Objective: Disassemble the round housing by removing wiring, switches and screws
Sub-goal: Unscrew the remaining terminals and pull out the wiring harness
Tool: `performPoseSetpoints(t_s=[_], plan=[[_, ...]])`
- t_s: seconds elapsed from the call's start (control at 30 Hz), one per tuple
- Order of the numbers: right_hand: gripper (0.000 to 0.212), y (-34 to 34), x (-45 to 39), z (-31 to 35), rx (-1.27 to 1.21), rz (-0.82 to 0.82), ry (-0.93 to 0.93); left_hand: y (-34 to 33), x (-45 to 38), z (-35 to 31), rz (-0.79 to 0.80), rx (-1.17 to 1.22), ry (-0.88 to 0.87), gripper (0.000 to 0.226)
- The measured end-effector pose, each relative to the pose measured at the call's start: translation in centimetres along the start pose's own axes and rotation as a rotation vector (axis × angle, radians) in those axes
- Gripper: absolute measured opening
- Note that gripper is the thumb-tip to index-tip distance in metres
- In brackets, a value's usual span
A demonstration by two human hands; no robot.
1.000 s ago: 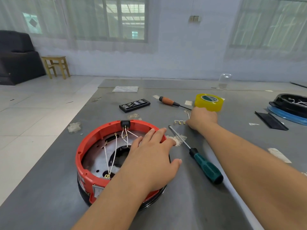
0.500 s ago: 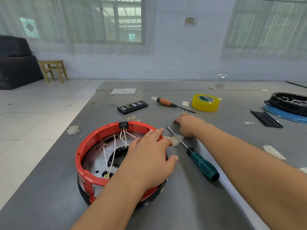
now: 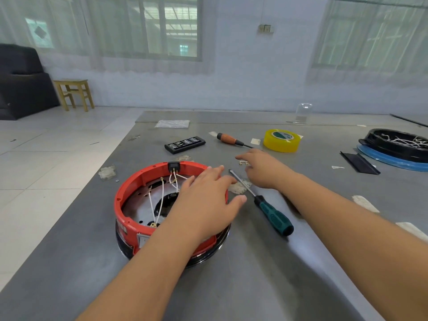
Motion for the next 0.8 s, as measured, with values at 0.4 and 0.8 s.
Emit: performPoseSetpoints(t_s=[0.4, 0.8], plan=[[0.035, -2.4, 8.8, 10.9, -0.674, -0.254, -0.206, 5.1, 6.5, 4.8, -0.634, 0.477, 0.186, 0.027], [0.050, -5.7, 10.4, 12.9, -0.757, -0.518, -0.340, 0.7, 9.2, 10.6, -0.405, 0.721, 0.701, 0.041]])
Point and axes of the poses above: each hand's wrist, its own x-axis away from the middle knuckle, its own y-axis out of the back of the hand, z = x × y, the point moved 2 cm from there along -x, towards the middle knuckle, and after that the axes turned 11 degrees about y, right-handed, at the moved point
